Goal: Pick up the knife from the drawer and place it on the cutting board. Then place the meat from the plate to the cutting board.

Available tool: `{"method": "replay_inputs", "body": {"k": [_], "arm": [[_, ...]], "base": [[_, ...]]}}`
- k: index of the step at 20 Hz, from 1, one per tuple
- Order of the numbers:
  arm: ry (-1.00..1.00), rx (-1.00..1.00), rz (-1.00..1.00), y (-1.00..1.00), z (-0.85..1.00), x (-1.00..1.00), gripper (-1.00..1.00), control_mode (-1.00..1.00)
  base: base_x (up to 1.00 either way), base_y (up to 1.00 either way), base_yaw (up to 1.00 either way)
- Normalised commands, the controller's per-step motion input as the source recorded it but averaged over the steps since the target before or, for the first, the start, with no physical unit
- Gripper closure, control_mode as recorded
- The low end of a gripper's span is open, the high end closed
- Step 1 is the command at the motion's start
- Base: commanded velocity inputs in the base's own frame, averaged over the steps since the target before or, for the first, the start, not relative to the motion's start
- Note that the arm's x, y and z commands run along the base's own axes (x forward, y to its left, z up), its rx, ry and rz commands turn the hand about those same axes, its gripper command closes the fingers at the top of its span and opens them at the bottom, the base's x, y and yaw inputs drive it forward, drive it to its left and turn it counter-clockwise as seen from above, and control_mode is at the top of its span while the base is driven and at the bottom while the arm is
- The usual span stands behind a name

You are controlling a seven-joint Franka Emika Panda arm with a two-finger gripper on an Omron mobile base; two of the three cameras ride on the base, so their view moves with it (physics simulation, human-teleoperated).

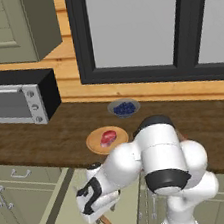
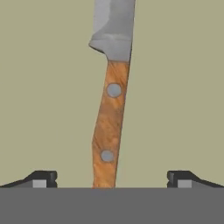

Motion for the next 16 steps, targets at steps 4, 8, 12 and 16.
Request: {"method": "replay_inputs", "body": {"k": [4,8,12,16], "arm": [[0.0,0.0,0.0,0.0,-0.28,0.24,-1.0,-1.0],[0.0,0.0,0.0,0.03,-0.34,0.19,-1.0,-1.0],[0.0,0.0,0.0,0.31,-0.47,0.04,-1.0,-1.0],[0.0,0.0,0.0,0.38,-0.55,0.0,-1.0,-1.0]], "base": [[0.0,0.0,0.0],[0.0,0.0,0.0],[0.0,0.0,0.0],[0.0,0.0,0.0]]}}
